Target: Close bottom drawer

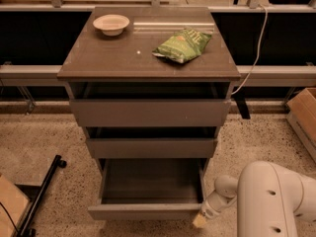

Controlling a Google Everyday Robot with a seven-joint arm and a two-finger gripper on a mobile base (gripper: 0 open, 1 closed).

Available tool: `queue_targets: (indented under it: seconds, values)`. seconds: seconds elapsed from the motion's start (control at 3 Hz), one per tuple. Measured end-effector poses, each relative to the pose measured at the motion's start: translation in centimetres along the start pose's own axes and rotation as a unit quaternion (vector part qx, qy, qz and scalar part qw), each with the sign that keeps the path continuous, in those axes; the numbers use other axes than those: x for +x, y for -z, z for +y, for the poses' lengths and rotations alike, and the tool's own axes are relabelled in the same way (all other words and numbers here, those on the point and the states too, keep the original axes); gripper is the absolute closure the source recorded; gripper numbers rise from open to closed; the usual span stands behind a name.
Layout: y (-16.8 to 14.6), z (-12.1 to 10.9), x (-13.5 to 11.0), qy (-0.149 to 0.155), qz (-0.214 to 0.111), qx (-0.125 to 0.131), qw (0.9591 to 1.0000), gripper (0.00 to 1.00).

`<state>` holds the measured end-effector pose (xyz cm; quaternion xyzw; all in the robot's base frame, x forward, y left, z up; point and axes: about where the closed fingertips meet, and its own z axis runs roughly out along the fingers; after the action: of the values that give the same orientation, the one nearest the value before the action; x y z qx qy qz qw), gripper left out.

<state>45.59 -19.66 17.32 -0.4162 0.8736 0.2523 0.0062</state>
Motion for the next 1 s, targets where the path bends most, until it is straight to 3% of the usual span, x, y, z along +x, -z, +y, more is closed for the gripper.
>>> queue_targets:
  seconds: [0.33, 0.67, 1.0]
  values:
    - [-0.2, -1.7, -1.9, 0.017, -0.02, 0.006, 0.9996, 1.0]
    - [-0.2, -1.7, -1.9, 0.017, -0.02, 0.006, 0.9996, 1.0]
    - [-0.1, -3.3, -4.3, 0.041, -0.042, 0.036, 0.9976, 1.0]
